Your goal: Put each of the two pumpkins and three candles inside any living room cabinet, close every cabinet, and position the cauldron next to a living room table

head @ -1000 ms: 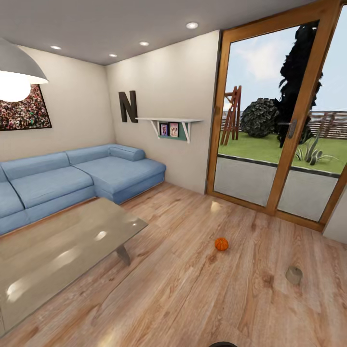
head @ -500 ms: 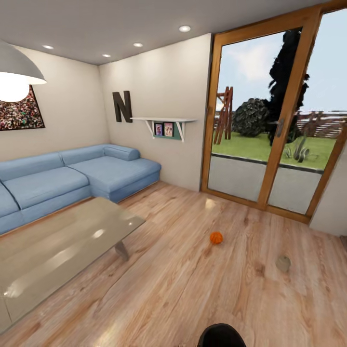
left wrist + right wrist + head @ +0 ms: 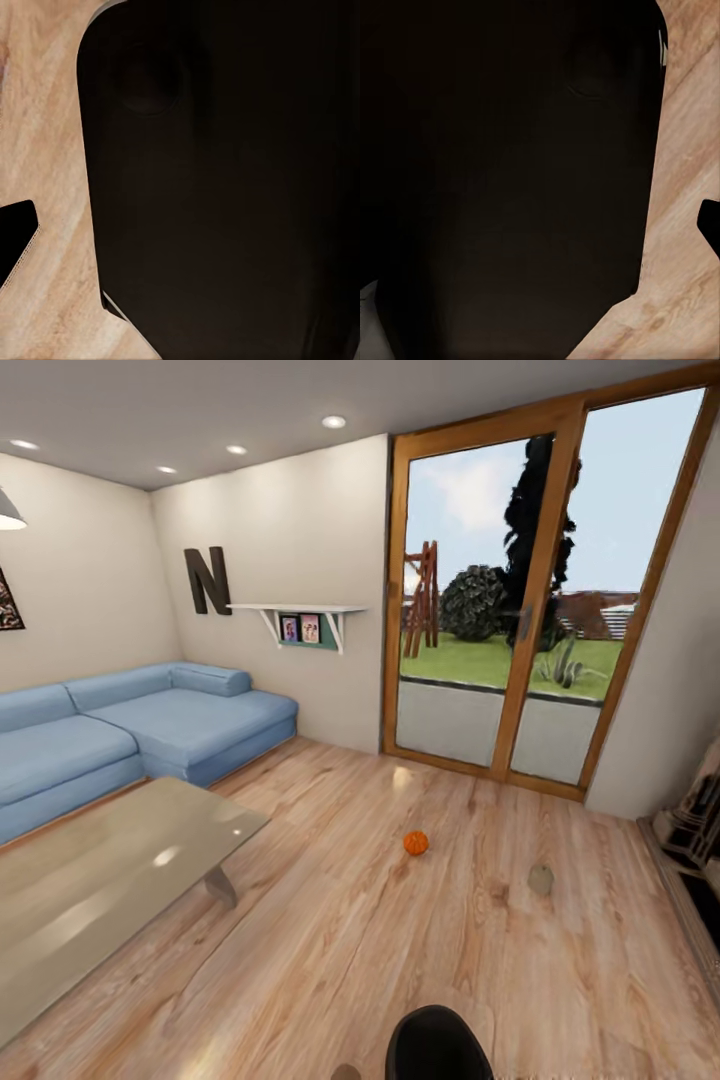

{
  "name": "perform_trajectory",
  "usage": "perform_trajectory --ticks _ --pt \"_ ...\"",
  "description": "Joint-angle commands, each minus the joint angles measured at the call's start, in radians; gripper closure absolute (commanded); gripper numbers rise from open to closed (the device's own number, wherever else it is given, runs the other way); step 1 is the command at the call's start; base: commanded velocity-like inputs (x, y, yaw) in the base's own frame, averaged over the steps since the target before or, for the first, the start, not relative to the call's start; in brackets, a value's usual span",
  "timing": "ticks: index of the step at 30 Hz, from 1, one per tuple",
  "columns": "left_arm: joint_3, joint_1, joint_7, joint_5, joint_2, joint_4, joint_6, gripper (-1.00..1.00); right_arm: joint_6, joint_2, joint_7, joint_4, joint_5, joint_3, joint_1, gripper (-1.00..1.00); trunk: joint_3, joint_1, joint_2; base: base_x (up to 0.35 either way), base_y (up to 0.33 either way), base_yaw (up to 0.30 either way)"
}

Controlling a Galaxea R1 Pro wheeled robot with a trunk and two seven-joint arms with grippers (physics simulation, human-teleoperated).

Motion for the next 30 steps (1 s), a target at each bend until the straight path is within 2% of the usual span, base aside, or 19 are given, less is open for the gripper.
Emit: perform_trajectory --ticks 1,17,30 --pt "-0.001 0.000 0.000 0.000 0.000 0.000 0.000 -1.00 0.000 0.000 0.000 0.000 0.000 0.000 0.000 -1.00 0.000 0.000 0.000 -0.001 0.001 -0.262" --pt "-0.003 0.000 0.000 -0.002 0.000 0.000 -0.019 -1.00 0.001 -0.001 0.000 0.000 0.000 -0.001 0.000 -1.00 0.000 0.000 0.000 0.000 0.000 -0.263" --pt "0.003 -0.001 0.000 -0.002 0.002 -0.001 -0.009 -1.00 -0.007 -0.001 -0.001 0.000 0.008 0.002 0.000 -1.00 0.000 0.000 0.000 0.000 0.000 -0.250"
